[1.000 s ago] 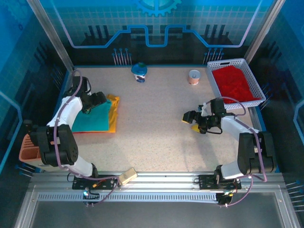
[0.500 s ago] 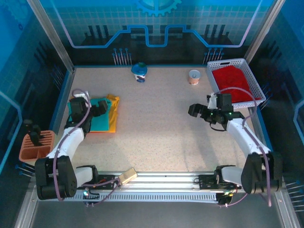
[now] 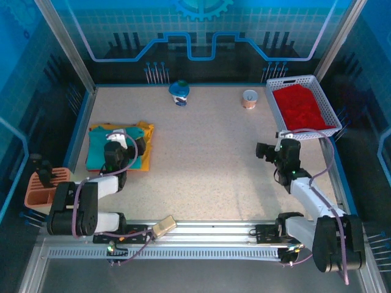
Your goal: Fold and stack the t-shirts
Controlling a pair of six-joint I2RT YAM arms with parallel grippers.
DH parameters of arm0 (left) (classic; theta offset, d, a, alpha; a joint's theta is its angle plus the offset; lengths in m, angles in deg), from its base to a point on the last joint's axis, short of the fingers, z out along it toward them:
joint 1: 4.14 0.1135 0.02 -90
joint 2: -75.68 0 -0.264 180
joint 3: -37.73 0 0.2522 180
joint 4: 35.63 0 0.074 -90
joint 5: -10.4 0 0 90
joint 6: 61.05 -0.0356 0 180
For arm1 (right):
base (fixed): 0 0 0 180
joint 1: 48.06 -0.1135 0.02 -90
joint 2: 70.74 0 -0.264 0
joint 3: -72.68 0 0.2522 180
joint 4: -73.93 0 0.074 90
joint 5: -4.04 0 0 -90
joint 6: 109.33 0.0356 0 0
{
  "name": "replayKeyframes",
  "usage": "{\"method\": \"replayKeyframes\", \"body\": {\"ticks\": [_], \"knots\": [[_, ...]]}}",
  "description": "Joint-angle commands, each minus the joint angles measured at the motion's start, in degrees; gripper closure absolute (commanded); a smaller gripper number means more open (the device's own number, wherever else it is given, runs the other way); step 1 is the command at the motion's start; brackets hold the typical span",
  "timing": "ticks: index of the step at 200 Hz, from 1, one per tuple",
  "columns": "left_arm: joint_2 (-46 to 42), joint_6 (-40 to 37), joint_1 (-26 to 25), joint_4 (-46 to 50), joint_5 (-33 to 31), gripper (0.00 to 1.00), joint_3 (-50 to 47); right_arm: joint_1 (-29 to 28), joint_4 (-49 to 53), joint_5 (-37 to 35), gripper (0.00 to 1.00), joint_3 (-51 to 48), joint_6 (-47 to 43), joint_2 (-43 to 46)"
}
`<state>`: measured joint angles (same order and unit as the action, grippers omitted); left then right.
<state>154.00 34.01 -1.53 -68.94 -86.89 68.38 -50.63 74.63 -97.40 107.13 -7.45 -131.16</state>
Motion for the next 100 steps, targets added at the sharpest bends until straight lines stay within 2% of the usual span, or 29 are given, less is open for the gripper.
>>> {"method": "replayKeyframes", "body": {"ticks": [1,33,47,66,90,100], "knots": [[3.42,-3.09,-2.25,-12.33,-0.73,0.01,-2.09,0.19,-18.63,-3.37,0.0,-2.24,-5.63,-3.35],[9.73,-4.39,-3.26,-20.5,-0.74,0.01,-3.19,0.41,-22.71,-0.34,0.0,-0.52,-6.16,-11.5],[12.31,-4.78,-3.33,-24.81,-1.24,0.01,-3.75,0.59,-28.72,0.92,0.0,-0.78,-6.51,-14.44],[11.16,-3.84,-3.32,-20.83,-2.21,0.01,-2.65,0.83,-34.13,1.65,0.0,0.09,-7.63,-19.97],[10.56,-1.38,-3.07,-14.96,-7.62,0.01,-0.02,-0.35,-43.35,4.17,0.0,0.23,-10.31,-28.66],[10.62,-1.58,-3.1,-13.4,-7.14,0.01,0.88,-0.88,-37.09,2.93,0.0,1.7,-10.18,-26.86]]}}
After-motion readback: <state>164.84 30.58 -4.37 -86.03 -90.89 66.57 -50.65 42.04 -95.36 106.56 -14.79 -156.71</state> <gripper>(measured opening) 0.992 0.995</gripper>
